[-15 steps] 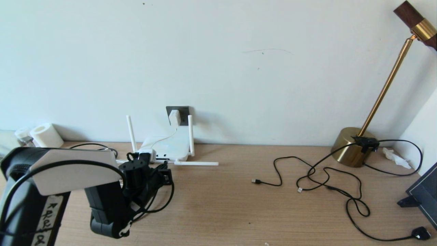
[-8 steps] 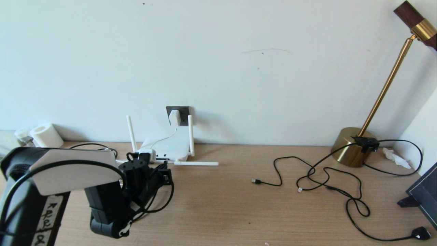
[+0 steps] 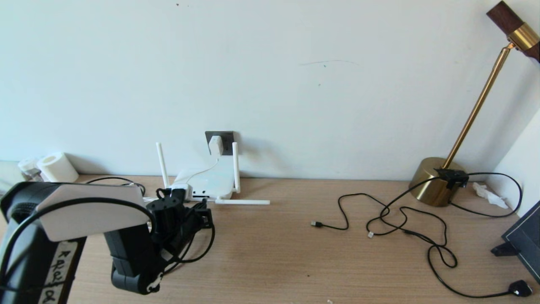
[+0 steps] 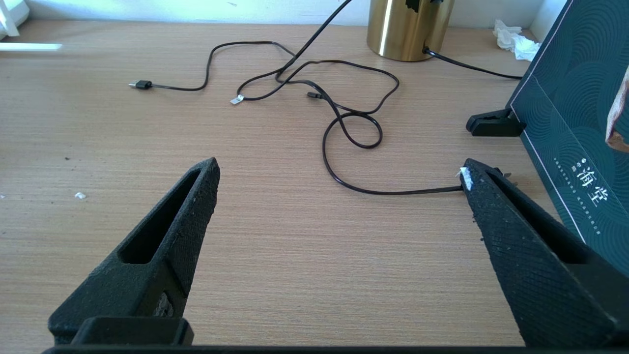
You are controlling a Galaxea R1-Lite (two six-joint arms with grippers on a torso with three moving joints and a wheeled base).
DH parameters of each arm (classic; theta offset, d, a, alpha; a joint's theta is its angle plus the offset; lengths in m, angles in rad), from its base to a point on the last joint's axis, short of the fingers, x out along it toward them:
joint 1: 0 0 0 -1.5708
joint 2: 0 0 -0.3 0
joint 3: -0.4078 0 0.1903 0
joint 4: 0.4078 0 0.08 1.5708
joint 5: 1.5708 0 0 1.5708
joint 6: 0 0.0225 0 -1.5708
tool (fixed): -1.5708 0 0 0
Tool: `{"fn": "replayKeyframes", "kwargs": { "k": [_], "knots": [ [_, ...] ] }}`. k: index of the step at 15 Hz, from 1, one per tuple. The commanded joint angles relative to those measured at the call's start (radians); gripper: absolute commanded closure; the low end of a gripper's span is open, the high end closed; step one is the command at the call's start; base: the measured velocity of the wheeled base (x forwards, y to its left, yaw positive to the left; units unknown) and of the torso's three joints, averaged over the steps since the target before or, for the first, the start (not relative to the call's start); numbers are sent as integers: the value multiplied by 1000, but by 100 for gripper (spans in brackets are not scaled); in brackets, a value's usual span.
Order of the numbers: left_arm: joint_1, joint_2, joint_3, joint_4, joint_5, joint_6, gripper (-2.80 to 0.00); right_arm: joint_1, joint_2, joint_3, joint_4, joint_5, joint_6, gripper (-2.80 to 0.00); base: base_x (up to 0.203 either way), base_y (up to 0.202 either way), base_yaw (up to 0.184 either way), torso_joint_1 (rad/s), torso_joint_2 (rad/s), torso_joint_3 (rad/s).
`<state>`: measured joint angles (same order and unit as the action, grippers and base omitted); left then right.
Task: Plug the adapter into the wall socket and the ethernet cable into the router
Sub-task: Plug cable into router interface
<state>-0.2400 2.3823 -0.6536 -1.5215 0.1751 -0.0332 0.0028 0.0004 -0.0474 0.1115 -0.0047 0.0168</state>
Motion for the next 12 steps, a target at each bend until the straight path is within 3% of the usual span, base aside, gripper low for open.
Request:
{"fn": "replayKeyframes", "kwargs": {
  "k": [1, 12],
  "knots": [
    [1, -5, 0, -9, 1, -1, 0, 0, 0, 0, 0, 0, 0, -280, 0, 0, 0, 0, 0, 0],
    [-1, -9, 3, -9, 1, -1, 0, 0, 0, 0, 0, 0, 0, -280, 0, 0, 0, 0, 0, 0]
  ]
}}
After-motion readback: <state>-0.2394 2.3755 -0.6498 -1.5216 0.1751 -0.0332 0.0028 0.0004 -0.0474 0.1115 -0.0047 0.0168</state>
